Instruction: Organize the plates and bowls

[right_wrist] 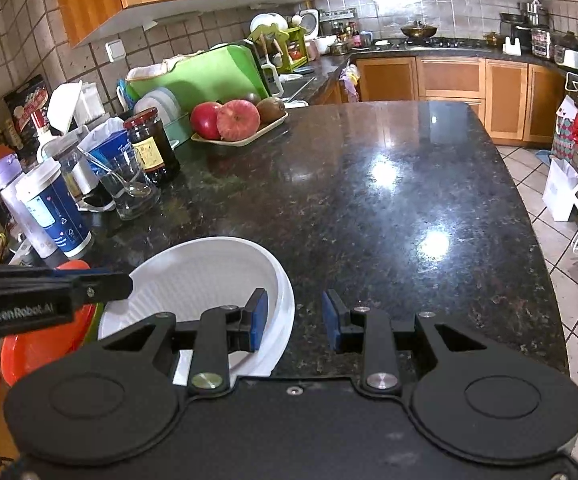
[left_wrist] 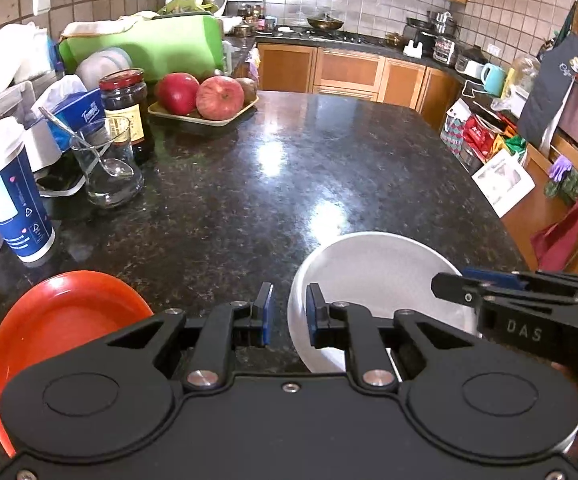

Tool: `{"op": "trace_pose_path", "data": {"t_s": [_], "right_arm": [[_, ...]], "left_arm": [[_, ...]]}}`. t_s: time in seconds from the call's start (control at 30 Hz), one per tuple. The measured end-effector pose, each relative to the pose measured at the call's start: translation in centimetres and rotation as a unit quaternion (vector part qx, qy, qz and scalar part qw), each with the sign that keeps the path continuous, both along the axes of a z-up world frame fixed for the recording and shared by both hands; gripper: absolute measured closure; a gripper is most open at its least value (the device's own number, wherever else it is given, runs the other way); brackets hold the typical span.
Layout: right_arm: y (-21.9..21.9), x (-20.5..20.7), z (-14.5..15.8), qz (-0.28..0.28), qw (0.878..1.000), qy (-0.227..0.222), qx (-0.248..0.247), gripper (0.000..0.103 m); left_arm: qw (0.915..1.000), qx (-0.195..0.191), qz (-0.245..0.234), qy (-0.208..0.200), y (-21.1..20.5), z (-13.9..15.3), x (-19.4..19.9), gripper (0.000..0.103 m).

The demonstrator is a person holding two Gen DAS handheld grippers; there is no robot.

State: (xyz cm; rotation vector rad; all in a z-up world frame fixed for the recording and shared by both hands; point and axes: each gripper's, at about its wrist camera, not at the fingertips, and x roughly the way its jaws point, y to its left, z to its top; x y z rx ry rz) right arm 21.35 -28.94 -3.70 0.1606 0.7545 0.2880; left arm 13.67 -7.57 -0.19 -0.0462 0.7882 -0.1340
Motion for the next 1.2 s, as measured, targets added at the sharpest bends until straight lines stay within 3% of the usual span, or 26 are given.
{"op": "trace_pose_path", "data": {"t_s": [0.2, 0.77, 1.0, 1.2], "right_arm": [[0.0, 0.7, -0.2, 0.01, 1.0, 0.009, -0.002, 0.071], [0.6, 2.4, -1.8, 0.031, 0.997, 0.072, 0.002, 0.07], [0.8, 3.3, -2.5, 0.042, 0.993, 0.105, 0.029, 0.086], [0.9, 3.6, -2.4, 0.042, 0.994, 0.098, 0.026, 0.086]], "left_arm": [[0.9995, 0.025, -0.014, 0.013, -0.4, -0.5, 0.1, 0.074], [0.9975, 0.016, -0.026, 0.063, -1.5, -2.5, 1.8, 0.072], [0.9976, 0.002, -0.022, 0.066, -1.4, -2.6, 2.2, 0.07], [0.9974, -0.001, -0.022, 0.068, -1.4, -2.8, 2.6, 0.07]]}}
